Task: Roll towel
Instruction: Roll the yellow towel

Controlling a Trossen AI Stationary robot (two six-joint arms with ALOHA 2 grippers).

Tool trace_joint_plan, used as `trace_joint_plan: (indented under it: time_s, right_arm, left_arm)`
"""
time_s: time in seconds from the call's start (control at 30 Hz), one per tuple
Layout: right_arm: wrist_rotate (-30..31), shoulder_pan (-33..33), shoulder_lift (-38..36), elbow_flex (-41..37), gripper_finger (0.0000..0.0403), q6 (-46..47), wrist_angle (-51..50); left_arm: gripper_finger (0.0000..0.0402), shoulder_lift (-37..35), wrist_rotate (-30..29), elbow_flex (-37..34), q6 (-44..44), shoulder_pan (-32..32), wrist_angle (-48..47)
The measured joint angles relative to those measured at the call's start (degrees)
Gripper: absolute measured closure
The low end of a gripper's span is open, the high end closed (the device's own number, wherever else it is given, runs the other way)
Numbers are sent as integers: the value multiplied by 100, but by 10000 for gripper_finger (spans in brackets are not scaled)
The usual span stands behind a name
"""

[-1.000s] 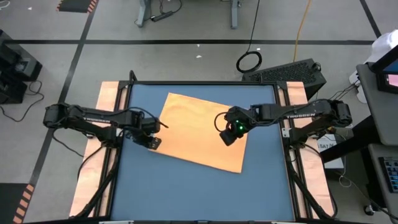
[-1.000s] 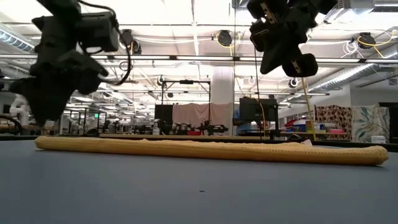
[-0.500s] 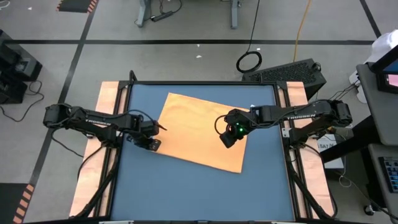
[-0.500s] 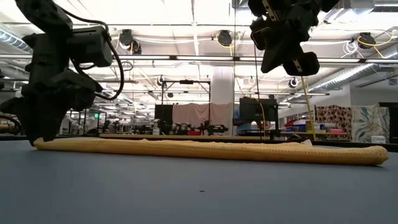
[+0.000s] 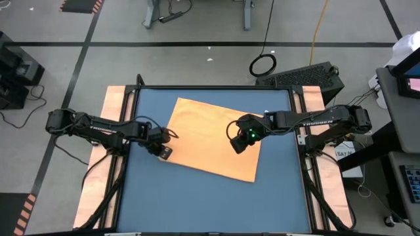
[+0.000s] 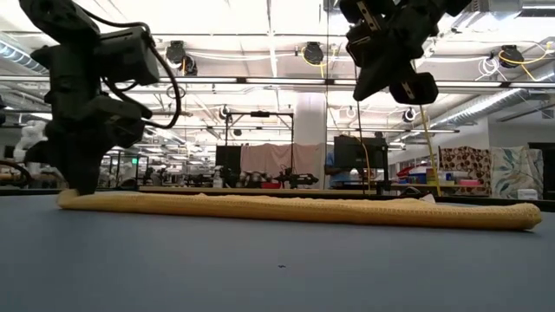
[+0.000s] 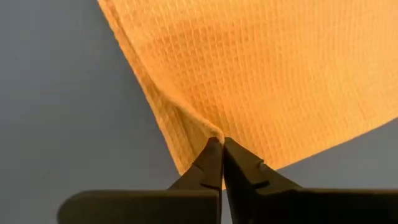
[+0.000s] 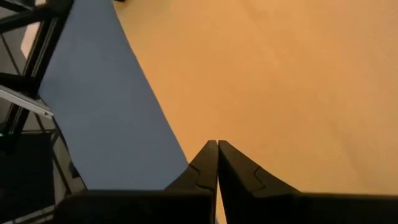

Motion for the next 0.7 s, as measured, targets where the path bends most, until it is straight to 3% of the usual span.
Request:
trace_joint_plan:
  time_s: [0.33, 0.53, 0.7]
  right_arm:
    - [310, -1, 2, 0, 399, -30, 152]
    - [343, -65, 2, 0, 399, -75, 191]
    - [342, -140, 2, 0, 399, -232, 191]
  left_arm:
    - [388, -2, 180, 164, -713, -178, -426]
    - [319, -4, 520, 164, -1349, -208, -757]
    - [265, -4, 457, 164, -1509, -377, -662]
